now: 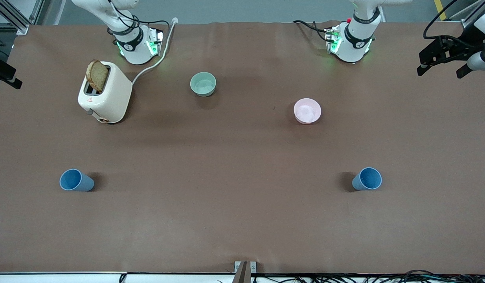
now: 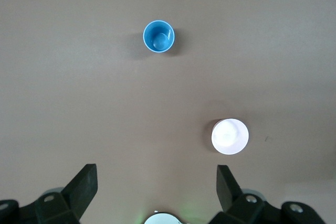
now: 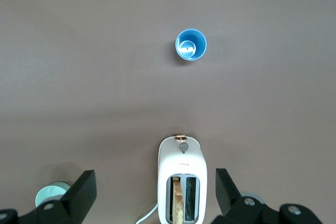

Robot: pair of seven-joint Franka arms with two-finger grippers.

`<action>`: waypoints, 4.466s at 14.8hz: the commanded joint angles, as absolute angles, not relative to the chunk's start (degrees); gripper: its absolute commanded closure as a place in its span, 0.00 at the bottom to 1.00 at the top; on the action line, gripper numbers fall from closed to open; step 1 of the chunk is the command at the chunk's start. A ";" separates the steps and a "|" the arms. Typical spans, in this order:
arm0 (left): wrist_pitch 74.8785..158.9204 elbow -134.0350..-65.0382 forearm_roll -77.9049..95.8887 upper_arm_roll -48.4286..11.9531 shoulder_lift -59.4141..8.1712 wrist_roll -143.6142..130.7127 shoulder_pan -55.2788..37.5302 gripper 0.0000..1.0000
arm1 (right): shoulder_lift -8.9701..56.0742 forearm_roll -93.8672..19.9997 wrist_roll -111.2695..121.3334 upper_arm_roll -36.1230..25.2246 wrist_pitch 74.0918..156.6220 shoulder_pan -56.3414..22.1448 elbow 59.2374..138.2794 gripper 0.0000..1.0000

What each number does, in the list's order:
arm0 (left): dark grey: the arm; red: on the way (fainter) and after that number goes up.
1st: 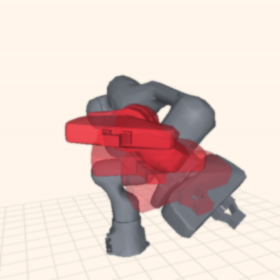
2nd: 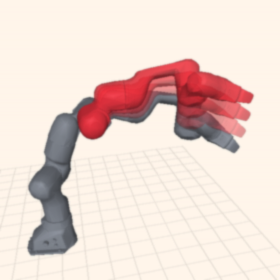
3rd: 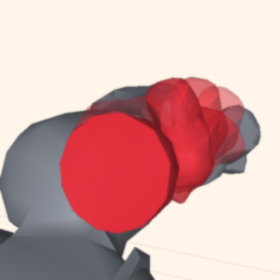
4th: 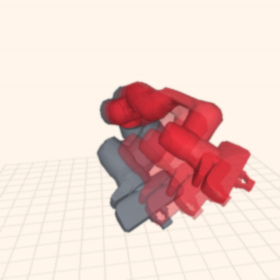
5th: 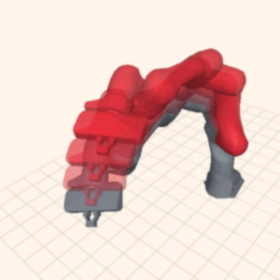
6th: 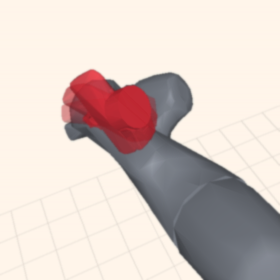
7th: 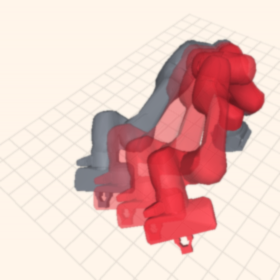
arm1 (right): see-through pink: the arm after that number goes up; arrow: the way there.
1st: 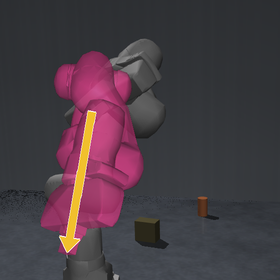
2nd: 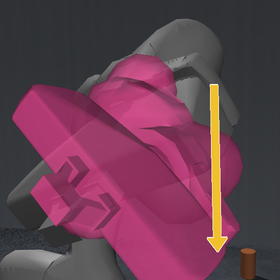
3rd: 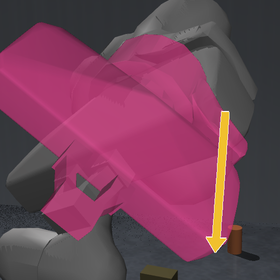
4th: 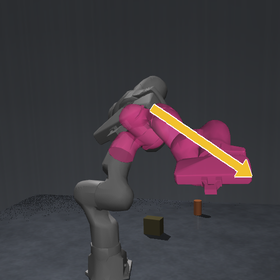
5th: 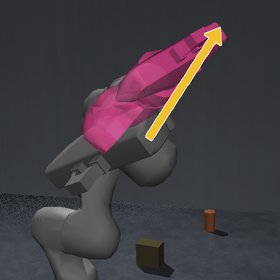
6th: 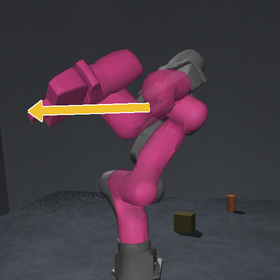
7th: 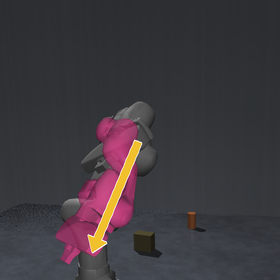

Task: Stack blue cups with both arms

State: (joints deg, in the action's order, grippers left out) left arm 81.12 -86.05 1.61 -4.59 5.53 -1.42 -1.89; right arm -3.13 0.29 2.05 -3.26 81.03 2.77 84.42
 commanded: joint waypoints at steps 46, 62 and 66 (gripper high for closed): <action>128.14 -104.41 -1.93 -20.63 -22.94 -39.15 1.76 1.00 | 35.44 -18.81 33.58 -16.26 115.60 3.34 87.19 0.94; 129.55 -95.45 -14.15 -24.96 -36.90 -87.27 -22.31 0.99 | 1.77 -1.77 10.90 -8.00 87.10 3.16 88.94 0.96; 129.29 -93.16 -14.06 -24.61 -37.80 -87.89 -22.94 0.19 | -2.18 -0.53 7.13 -6.77 86.92 3.08 92.88 0.97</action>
State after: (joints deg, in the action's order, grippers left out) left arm 129.99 -95.23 -12.81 -25.03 -37.76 -86.88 -22.80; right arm 1.53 -2.06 10.21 -8.00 86.09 3.07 87.80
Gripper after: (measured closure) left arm 0.877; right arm 0.947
